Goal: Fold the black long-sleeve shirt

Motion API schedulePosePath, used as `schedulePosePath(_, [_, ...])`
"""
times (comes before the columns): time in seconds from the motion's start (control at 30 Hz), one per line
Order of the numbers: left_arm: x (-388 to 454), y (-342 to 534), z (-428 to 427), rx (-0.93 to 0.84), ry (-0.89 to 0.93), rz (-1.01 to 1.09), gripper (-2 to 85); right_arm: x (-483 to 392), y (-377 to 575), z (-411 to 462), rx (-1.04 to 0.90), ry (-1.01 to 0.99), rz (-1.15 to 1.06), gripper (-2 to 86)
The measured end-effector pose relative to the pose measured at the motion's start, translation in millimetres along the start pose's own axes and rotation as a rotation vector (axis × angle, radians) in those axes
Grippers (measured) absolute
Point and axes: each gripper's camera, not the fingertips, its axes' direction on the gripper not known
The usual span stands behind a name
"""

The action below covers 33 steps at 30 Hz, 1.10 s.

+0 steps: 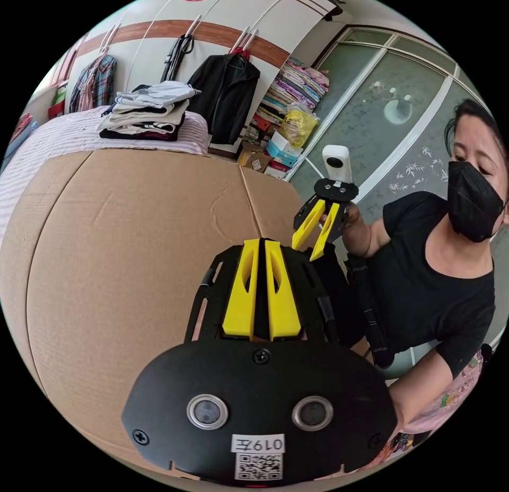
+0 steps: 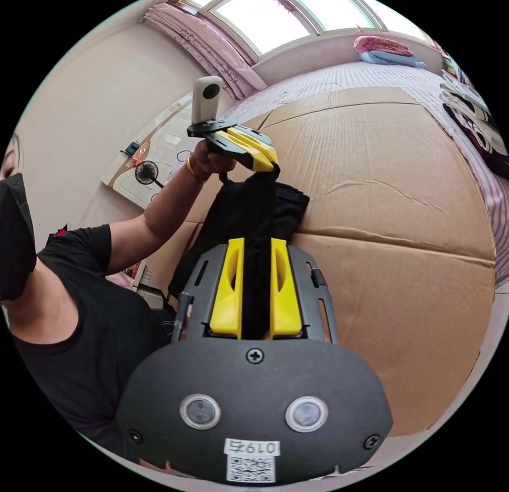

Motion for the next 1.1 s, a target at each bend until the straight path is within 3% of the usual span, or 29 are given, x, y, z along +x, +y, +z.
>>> schedulePosePath(0.27, [0.5,-3.4,12.6,-0.023,-0.044,-0.038,0.9,-1.4,1.5,-5.9,0.029,0.015,0.012,0.7])
schedulePosePath(0.5, [6.4,-14.3,52.0,-0.143,-0.147,-0.056,0.7,4.6,2.5,0.6,0.008,0.035,0.053,1.2])
schedulePosePath(0.87, [23.5,-19.3,66.7,-0.15,-0.152,-0.063,0.8,-6.1,4.2,-15.5,0.055,0.042,0.036,4.8])
schedulePosePath(1.1, [34.1,-20.0,70.3,-0.15,-0.152,-0.075,0.9,-2.4,9.1,-5.2,-0.02,0.067,0.059,3.9])
